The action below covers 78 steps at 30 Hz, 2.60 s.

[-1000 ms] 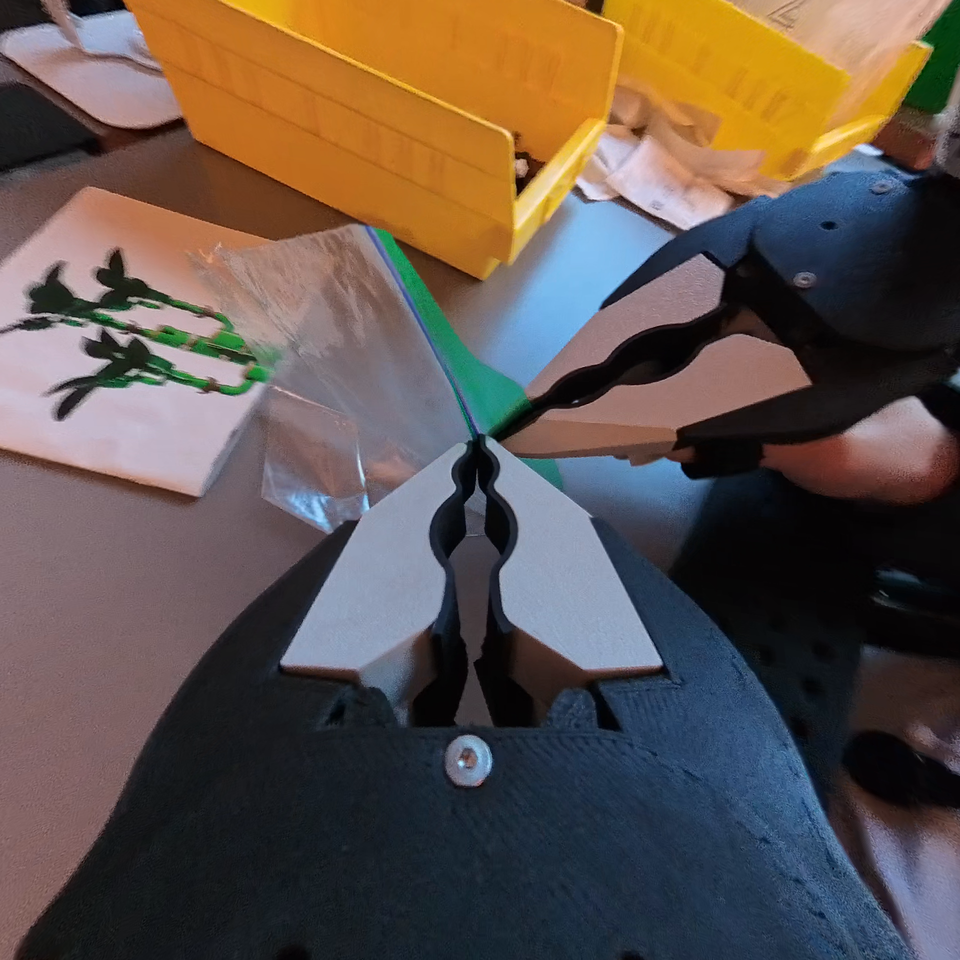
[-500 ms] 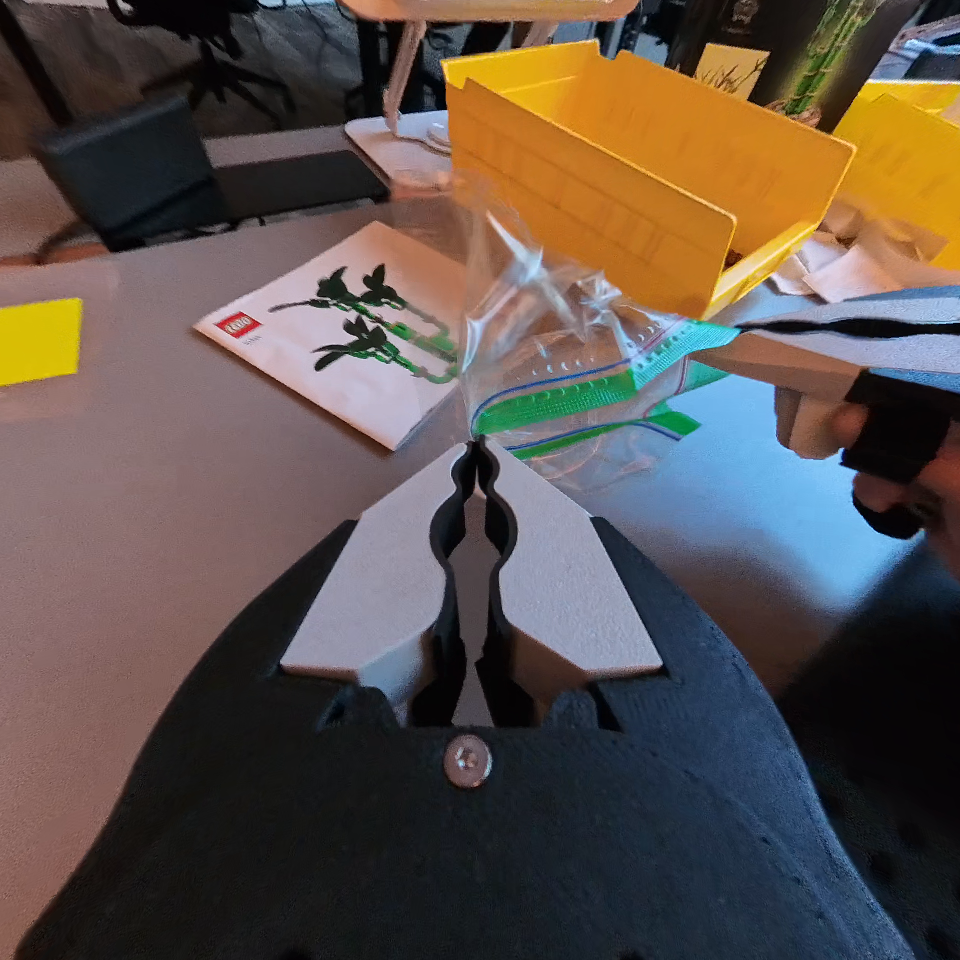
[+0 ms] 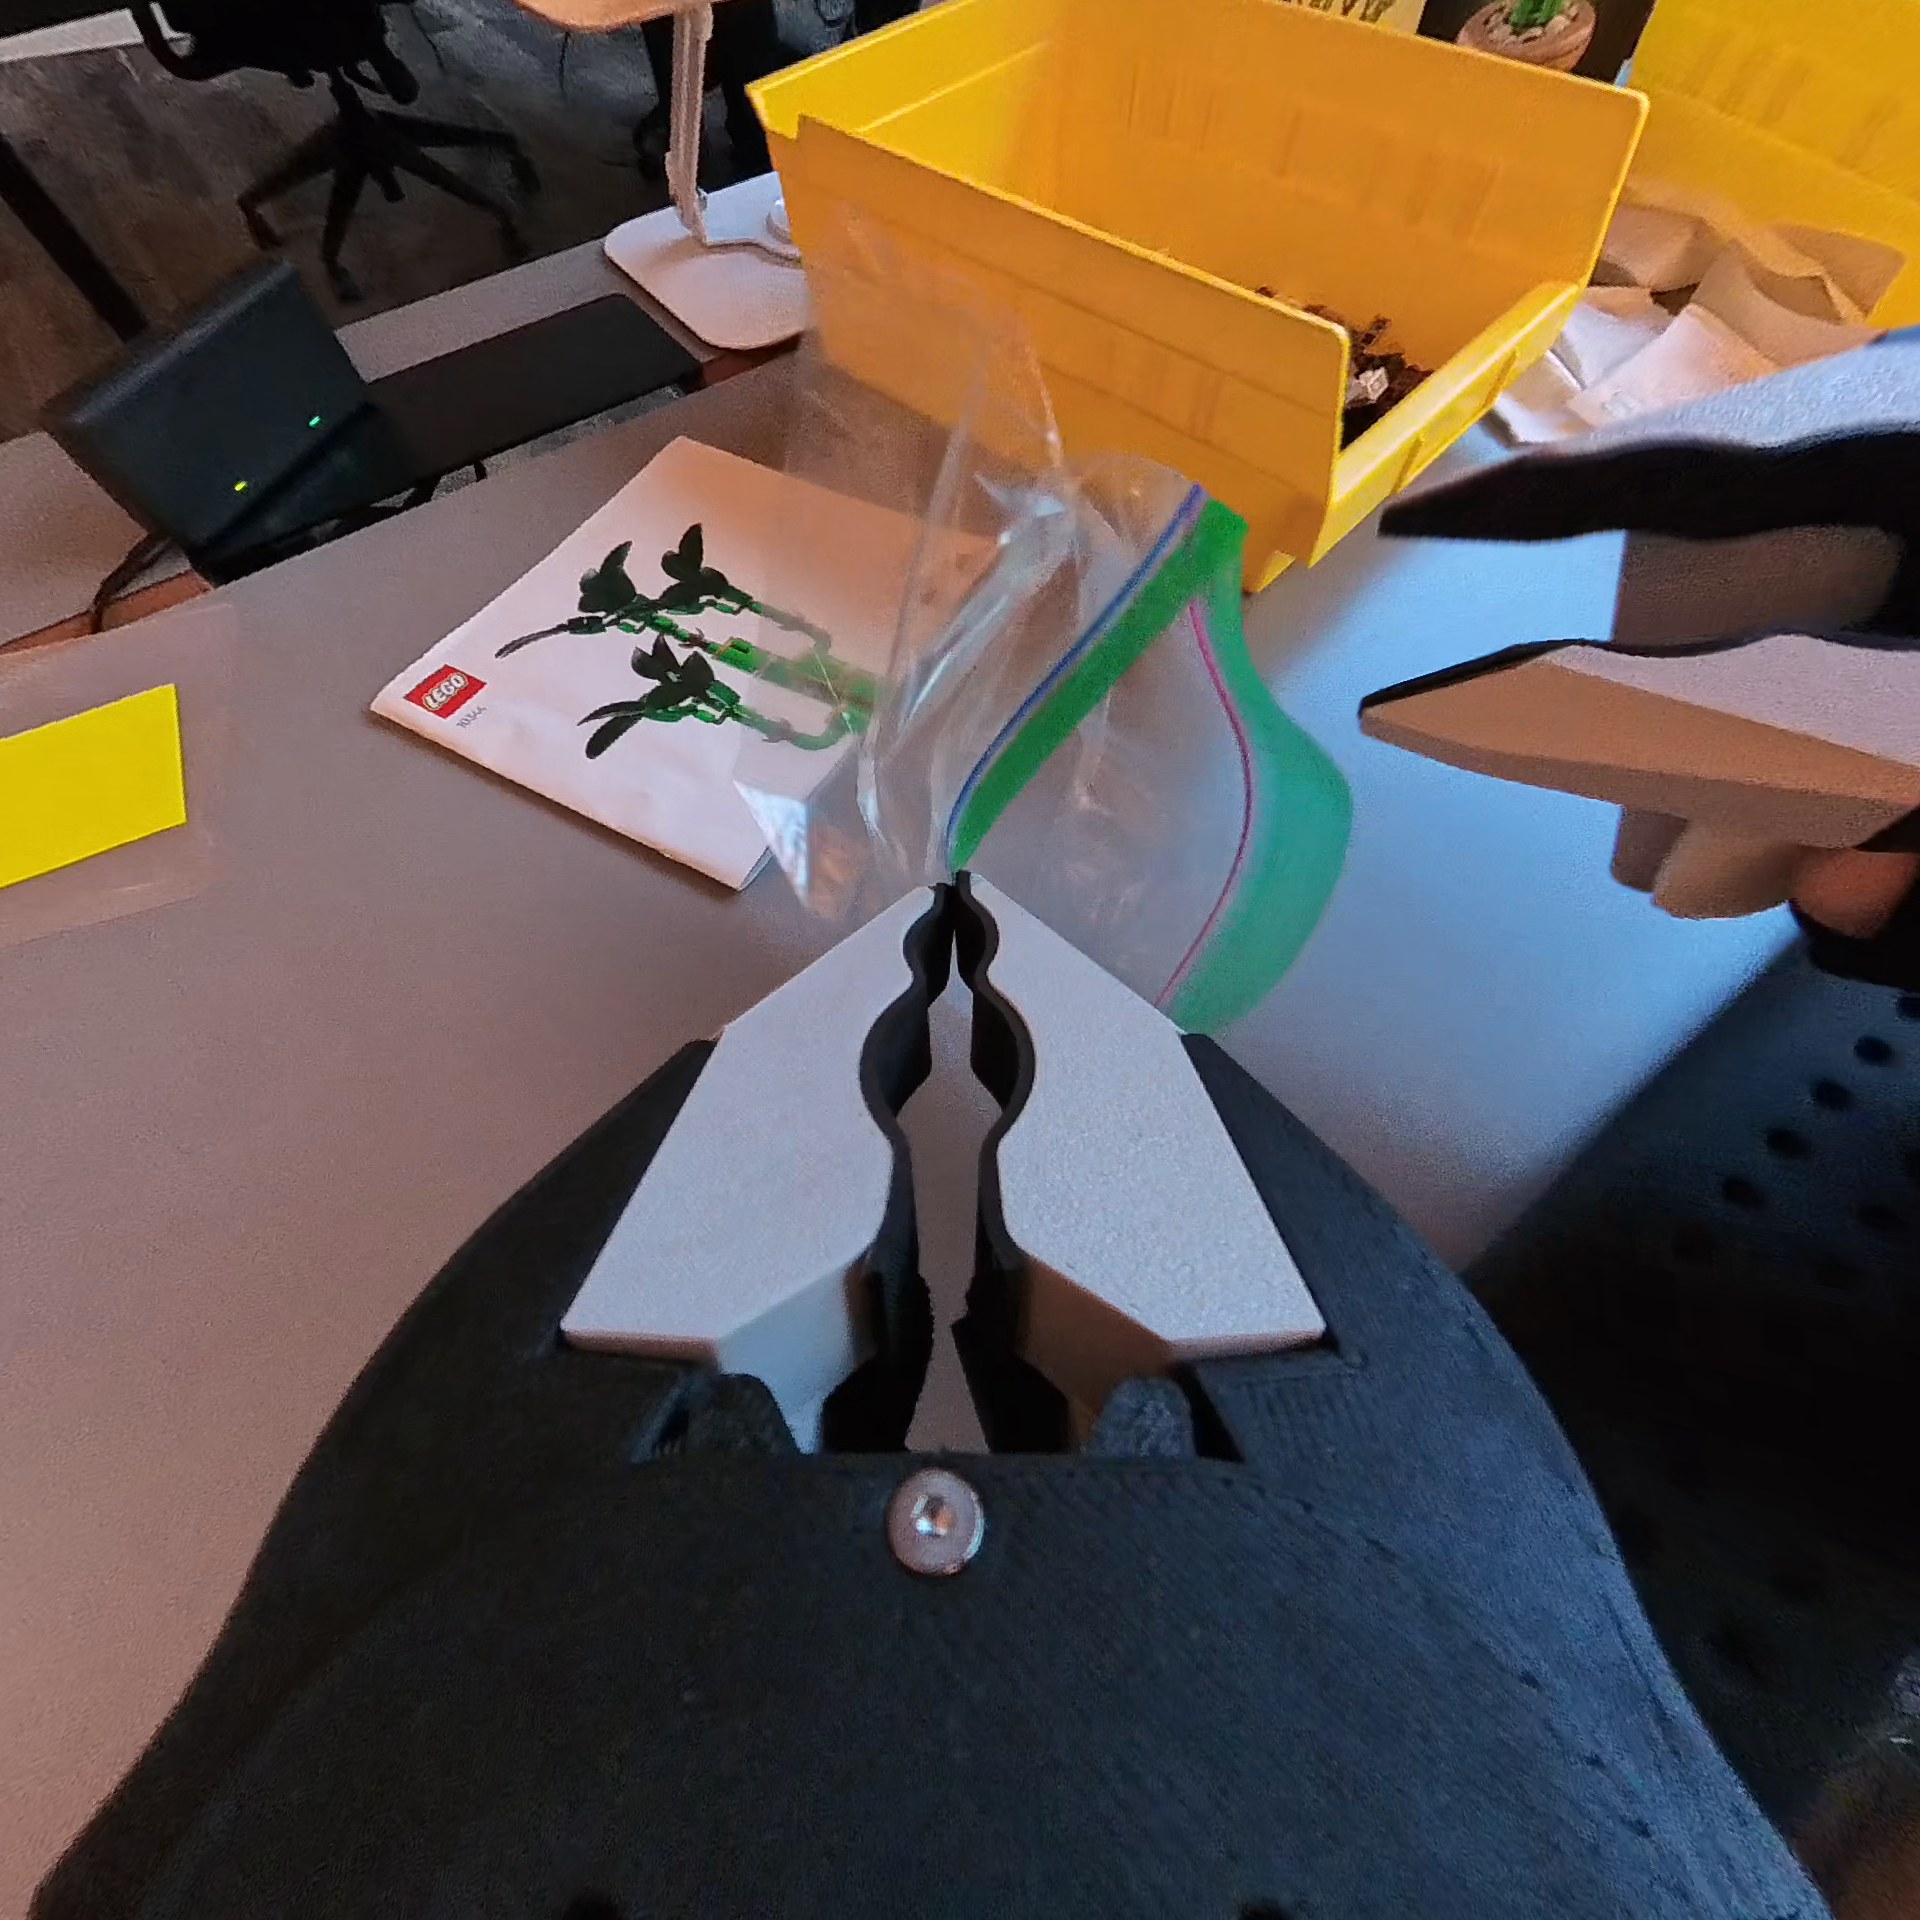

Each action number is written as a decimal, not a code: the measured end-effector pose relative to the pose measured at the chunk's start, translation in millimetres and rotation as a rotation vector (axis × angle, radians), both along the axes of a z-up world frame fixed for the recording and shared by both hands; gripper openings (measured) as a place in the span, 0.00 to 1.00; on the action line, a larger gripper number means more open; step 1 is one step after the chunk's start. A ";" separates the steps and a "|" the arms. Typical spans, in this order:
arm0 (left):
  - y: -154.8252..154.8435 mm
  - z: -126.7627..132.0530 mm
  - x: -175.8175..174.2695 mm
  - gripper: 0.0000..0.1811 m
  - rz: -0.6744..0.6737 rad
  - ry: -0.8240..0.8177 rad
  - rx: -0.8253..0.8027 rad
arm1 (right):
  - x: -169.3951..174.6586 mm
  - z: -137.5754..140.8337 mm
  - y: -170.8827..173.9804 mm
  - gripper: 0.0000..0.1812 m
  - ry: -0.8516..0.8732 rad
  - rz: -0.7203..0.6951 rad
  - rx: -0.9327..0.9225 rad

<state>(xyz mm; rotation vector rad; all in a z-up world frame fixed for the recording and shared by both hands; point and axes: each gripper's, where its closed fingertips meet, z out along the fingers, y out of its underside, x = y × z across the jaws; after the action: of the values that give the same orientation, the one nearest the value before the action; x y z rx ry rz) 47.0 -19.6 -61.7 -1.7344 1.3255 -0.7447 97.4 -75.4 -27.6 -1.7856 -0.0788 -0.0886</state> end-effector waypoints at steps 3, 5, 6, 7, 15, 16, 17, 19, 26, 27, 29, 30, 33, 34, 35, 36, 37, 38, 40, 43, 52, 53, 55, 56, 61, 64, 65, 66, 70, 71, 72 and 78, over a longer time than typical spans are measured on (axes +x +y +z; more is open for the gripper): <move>-8.9 4.7 3.3 0.00 -0.013 -0.008 0.001 | -3.3 -1.8 1.7 0.29 0.015 -0.012 -0.034; -15.3 7.5 6.3 0.00 -0.015 -0.006 0.009 | 0.8 -18.2 8.7 0.35 0.078 -0.064 -0.096; -18.2 8.5 8.0 0.00 -0.013 -0.002 0.020 | 5.4 -25.2 12.3 0.35 0.100 -0.105 -0.111; -22.2 8.9 9.9 0.00 -0.016 0.003 0.027 | 13.3 -29.0 15.7 0.35 0.102 -0.157 -0.105; -36.0 19.4 8.9 0.00 -0.028 -0.007 0.066 | 68.4 -48.5 19.2 0.01 0.089 -0.311 -0.137; -37.2 21.0 8.6 0.00 -0.036 -0.013 0.049 | 72.9 -48.9 18.2 0.01 0.089 -0.320 -0.139; -39.4 21.6 8.8 0.00 -0.046 -0.014 0.033 | 76.1 -49.4 17.7 0.01 0.079 -0.329 -0.145; -42.6 21.4 9.0 0.00 -0.053 -0.009 0.035 | 78.5 -50.5 17.8 0.01 0.045 -0.342 -0.163; -67.7 42.0 12.7 0.00 -0.137 -0.095 0.010 | 33.2 -16.7 20.4 0.17 0.109 -0.129 0.012; -57.8 42.5 8.7 0.00 -0.097 -0.082 0.055 | 32.8 -7.7 12.4 0.20 0.111 -0.137 0.040; -43.5 41.9 1.4 0.00 -0.051 -0.077 0.060 | 23.4 21.0 -7.9 0.19 0.096 -0.112 0.133; -39.8 42.4 -1.1 0.00 -0.043 -0.095 0.030 | 15.7 35.0 -17.9 0.19 0.082 -0.093 0.165; -28.8 41.2 -7.4 0.00 0.001 -0.113 0.013 | -22.7 55.7 -36.9 0.14 0.186 0.037 0.137; -26.8 38.8 -8.3 0.00 0.008 -0.101 0.022 | -24.4 59.4 -41.6 0.14 0.184 0.025 0.125; -26.0 37.1 -8.6 0.00 0.011 -0.096 0.023 | -23.1 63.6 -45.5 0.14 0.146 0.010 0.127; -25.4 35.8 -9.0 0.00 0.014 -0.095 0.019 | -23.9 64.5 -47.5 0.14 0.125 0.012 0.110; -24.5 35.1 -9.7 0.00 0.020 -0.095 0.019 | -30.8 61.1 -47.0 0.13 0.145 0.051 0.070; -23.3 34.8 -10.4 0.00 0.028 -0.093 0.028 | -42.8 54.7 -44.3 0.14 0.209 0.117 0.024; -22.5 34.7 -10.2 0.00 0.041 -0.084 0.054 | -70.2 39.9 -35.0 0.15 0.411 0.258 -0.045; -24.3 33.5 -7.6 0.00 0.057 -0.052 0.127 | -69.4 17.2 -9.0 0.20 0.579 0.236 -0.054; -23.5 21.1 0.5 0.00 0.086 0.062 0.360 | -42.4 9.5 33.7 0.31 0.791 0.098 0.047; -23.6 19.5 2.0 0.00 0.089 0.078 0.395 | -40.5 7.5 36.3 0.28 0.809 0.094 0.050; -26.3 16.4 5.7 0.00 0.084 0.103 0.461 | -36.8 -0.4 40.5 0.20 0.836 0.086 0.037; -30.0 14.5 8.7 0.00 0.070 0.106 0.476 | -36.2 -1.2 41.4 0.10 0.852 0.101 0.048; -69.0 5.5 17.3 0.05 -0.134 0.017 0.248 | -23.8 -9.8 32.3 0.00 0.901 0.152 0.035; -80.4 21.1 0.4 0.17 -0.227 -0.122 -0.017 | -18.2 -6.3 16.7 0.00 0.949 0.267 -0.022; -73.8 30.3 -9.1 0.19 -0.223 -0.181 -0.060 | -17.3 -6.5 10.4 0.00 0.953 0.305 -0.053; -61.7 39.8 -19.8 0.24 -0.198 -0.240 -0.074 | -15.8 -7.0 4.2 0.00 0.954 0.335 -0.079; -15.4 54.6 -47.3 0.31 -0.102 -0.349 -0.072 | -10.0 2.0 -14.1 0.00 0.983 0.432 -0.069; -11.2 49.9 -46.6 0.32 -0.109 -0.343 -0.117 | -11.8 5.8 -17.8 0.00 1.004 0.469 -0.062; -10.6 46.0 -44.2 0.31 -0.131 -0.344 -0.179 | -13.2 8.2 -20.6 0.00 1.025 0.497 -0.061; -30.6 35.8 -30.3 0.12 -0.320 -0.372 -0.480 | -17.8 11.3 -31.8 0.00 1.056 0.571 -0.065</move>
<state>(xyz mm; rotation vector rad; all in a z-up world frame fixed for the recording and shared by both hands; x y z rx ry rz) 16.7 -50.2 -25.9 -1.6347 1.2380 -1.5911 79.6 -107.2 -16.3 -1.6088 0.1731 1.2567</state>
